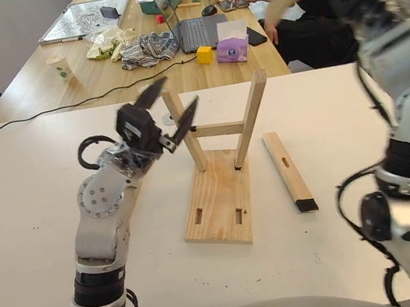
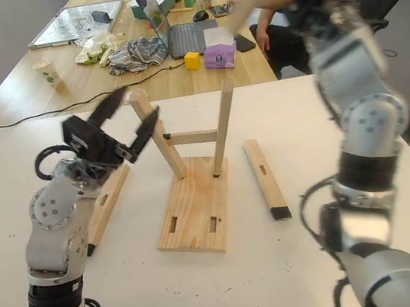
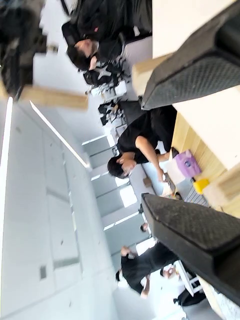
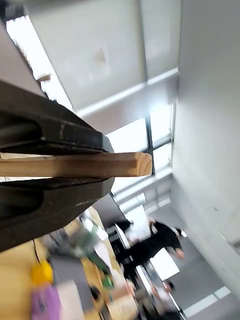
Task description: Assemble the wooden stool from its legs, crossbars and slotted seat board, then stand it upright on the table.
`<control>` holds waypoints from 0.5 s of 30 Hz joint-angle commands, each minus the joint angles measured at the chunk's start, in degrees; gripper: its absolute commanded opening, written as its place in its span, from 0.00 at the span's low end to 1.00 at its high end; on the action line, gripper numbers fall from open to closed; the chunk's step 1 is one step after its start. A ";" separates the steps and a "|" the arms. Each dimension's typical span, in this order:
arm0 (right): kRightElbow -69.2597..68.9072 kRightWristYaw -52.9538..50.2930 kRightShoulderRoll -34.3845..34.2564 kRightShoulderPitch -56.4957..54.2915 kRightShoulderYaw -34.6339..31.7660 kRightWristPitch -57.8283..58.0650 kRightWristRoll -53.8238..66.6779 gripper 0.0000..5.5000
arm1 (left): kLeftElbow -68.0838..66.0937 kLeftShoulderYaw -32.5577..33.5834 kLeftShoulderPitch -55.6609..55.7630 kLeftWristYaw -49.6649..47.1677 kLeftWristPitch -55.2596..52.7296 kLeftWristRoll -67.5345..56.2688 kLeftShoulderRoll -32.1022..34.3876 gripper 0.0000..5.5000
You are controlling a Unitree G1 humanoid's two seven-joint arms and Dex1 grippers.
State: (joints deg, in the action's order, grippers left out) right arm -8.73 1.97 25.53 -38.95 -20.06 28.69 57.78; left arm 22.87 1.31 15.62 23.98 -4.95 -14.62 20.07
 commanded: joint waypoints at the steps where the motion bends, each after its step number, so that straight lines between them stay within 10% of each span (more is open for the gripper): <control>1: -0.70 7.46 2.09 14.87 2.64 -1.37 -8.62 0.07 | 0.89 4.18 3.97 -4.87 0.01 0.99 -0.76 0.56; 15: 13.01 18.27 -8.62 30.82 12.41 -12.25 -26.44 0.07 | -7.05 8.91 5.09 -9.42 -4.25 -2.04 -2.94 0.56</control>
State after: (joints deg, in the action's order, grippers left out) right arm 2.76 19.93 18.33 -9.53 -8.22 15.48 32.98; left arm 16.46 9.69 19.73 14.91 -8.49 -16.36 17.01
